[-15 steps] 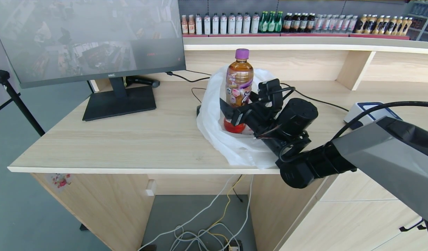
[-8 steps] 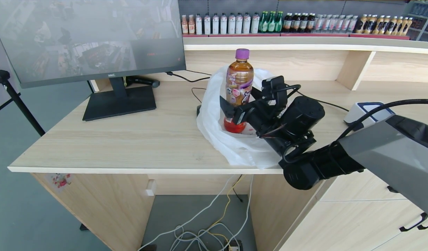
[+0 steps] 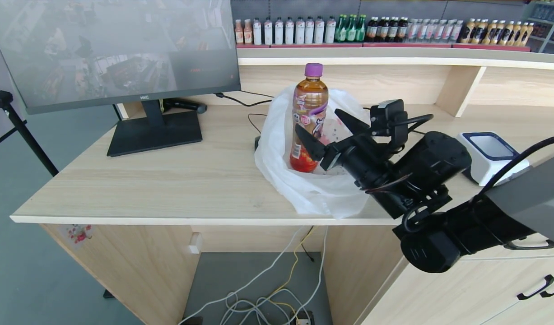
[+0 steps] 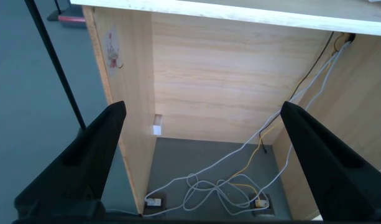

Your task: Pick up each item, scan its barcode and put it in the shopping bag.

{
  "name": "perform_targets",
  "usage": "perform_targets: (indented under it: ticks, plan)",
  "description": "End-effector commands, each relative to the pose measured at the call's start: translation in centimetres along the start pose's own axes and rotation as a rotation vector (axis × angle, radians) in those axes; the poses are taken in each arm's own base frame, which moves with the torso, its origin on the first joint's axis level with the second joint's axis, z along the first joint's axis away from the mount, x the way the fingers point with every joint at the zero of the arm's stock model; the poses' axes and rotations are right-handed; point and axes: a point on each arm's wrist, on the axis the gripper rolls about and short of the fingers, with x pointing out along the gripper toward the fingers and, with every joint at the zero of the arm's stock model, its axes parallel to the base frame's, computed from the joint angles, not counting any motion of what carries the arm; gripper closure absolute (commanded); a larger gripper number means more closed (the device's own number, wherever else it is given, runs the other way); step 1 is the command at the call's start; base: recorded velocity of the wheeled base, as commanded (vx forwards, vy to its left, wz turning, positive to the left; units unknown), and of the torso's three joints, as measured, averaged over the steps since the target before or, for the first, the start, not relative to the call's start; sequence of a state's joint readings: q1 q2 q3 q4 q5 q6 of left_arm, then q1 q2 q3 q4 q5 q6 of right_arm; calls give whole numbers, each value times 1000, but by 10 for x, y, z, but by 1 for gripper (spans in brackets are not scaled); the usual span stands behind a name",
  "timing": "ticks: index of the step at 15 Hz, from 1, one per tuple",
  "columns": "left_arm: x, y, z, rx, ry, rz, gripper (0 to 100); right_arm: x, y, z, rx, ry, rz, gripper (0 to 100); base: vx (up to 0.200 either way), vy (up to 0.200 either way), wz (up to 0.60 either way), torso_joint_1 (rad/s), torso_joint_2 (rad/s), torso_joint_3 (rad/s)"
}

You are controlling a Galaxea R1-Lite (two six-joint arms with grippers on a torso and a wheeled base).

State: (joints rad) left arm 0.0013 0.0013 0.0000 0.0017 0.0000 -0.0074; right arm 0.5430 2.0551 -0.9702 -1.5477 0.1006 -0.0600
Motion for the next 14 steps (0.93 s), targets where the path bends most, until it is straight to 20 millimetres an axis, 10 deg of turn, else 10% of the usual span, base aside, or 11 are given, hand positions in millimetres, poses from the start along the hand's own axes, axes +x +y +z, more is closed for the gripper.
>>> perform_targets:
  ticks: [1, 14]
  plan:
    - [0, 0, 0, 0, 0, 0, 0, -17, 3, 30, -6, -38, 4, 0, 0, 0, 0, 0, 0, 0]
    - [0, 0, 0, 3, 0, -1, 0, -121, 25, 69, -8, 103, 67, 0, 0, 0, 0, 0, 0, 0]
